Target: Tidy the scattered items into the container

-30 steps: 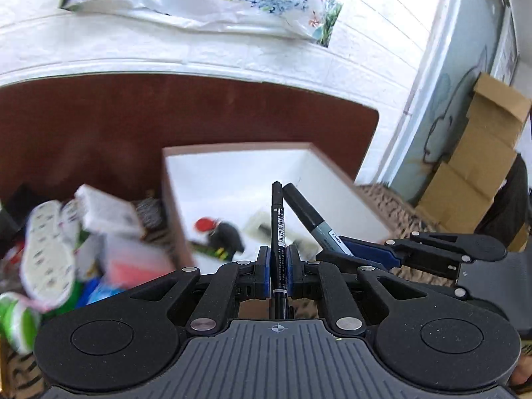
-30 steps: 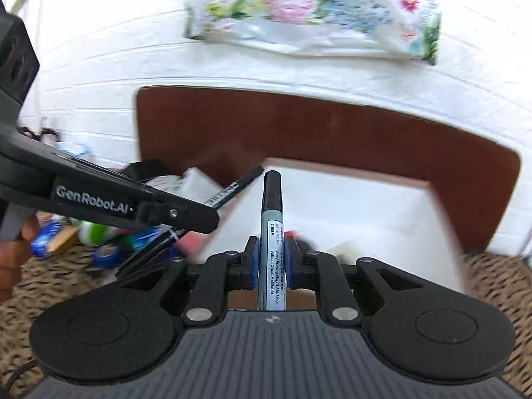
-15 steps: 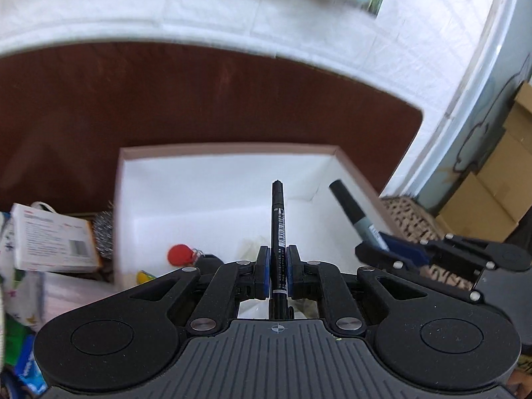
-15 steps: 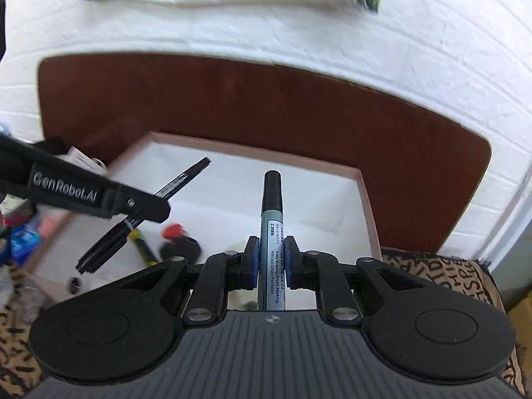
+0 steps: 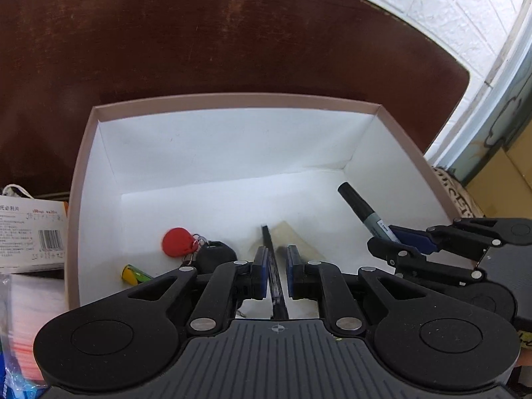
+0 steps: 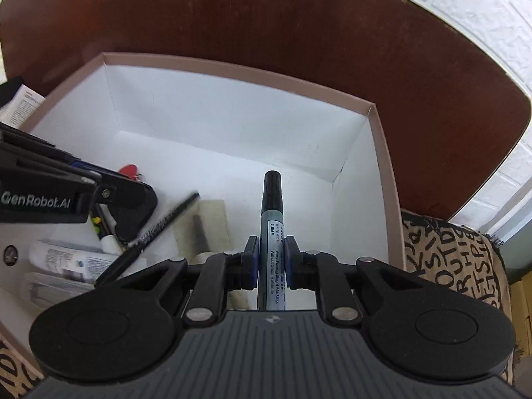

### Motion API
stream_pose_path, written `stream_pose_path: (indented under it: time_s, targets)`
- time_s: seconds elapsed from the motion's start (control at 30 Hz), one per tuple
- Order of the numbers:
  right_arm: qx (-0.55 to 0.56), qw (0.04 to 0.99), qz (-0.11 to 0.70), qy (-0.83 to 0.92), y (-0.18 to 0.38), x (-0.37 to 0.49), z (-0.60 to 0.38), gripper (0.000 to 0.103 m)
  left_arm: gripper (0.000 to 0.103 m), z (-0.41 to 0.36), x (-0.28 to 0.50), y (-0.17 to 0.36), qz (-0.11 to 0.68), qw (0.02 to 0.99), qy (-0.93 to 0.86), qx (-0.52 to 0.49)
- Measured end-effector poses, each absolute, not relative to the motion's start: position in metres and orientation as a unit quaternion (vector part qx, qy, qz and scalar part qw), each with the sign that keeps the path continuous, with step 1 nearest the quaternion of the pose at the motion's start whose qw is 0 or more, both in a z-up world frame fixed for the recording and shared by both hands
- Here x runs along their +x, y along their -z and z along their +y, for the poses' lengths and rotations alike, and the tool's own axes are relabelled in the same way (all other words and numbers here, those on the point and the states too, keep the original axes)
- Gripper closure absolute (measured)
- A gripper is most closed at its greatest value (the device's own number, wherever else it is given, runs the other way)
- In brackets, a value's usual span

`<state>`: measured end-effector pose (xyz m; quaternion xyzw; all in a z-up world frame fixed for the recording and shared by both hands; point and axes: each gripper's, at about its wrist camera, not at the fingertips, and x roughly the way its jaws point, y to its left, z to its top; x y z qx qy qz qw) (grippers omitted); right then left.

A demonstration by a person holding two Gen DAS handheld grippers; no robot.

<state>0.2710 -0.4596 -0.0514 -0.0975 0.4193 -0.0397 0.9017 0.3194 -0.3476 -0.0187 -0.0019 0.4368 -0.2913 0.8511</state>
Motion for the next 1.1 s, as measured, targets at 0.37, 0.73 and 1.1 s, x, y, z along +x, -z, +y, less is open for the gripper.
stream_pose_path:
  time_s: [0.37,0.73,1.1]
  targets:
    - [-0.111,0.893,0.432,0.055,0.054,0.281,-0.458,0.081,0.04,-0.349,0.315,0.018,0.414,0.861,0.296,0.011]
    - [-0.139,0.911,0.386,0.045,0.044,0.266,-0.444,0.002,0.009,-0.333,0.301,0.001,0.359,0.895,0.265,0.019]
    - [-0.106,0.922,0.372,0.019,0.038,0.237,-0.433,0.0,0.005,-0.317,0.279,-0.017,0.31,0.923,0.228,0.019]
